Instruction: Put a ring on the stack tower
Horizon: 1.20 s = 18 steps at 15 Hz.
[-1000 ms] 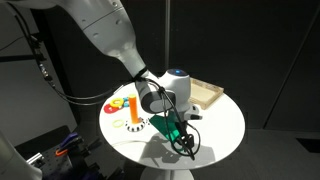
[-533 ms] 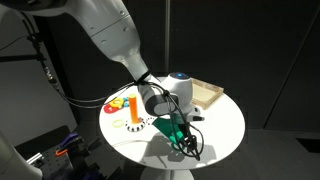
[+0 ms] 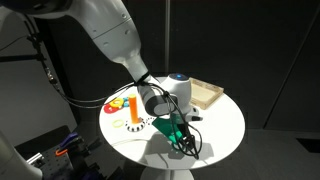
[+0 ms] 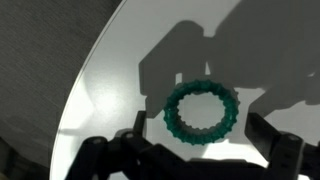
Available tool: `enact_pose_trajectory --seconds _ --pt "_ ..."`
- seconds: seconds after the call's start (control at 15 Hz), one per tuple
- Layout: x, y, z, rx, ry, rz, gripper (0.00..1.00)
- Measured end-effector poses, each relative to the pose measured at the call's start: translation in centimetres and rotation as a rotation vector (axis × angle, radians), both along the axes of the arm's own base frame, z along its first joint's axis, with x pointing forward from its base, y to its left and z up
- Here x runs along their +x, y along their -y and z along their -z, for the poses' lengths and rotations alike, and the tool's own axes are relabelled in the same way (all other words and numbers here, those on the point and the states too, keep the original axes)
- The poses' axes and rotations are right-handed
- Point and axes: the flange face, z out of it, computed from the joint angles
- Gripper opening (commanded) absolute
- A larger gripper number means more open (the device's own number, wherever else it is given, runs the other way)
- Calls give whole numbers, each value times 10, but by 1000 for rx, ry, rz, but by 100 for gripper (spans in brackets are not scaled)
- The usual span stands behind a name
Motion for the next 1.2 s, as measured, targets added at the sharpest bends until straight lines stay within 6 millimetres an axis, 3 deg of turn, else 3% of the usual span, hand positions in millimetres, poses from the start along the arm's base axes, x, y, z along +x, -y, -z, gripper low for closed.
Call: enact_pose_trajectory --seconds 0.07,0.33,0.6,0.8,1.2 --pt "0 -1 1 1 -2 -2 74" --pt "2 -3 0 -9 -4 -24 45" --pt "8 3 -11 -44 7 -37 45" --pt "14 7 -31 -60 21 -33 45" --pt "24 -6 -111 -42 18 -42 45"
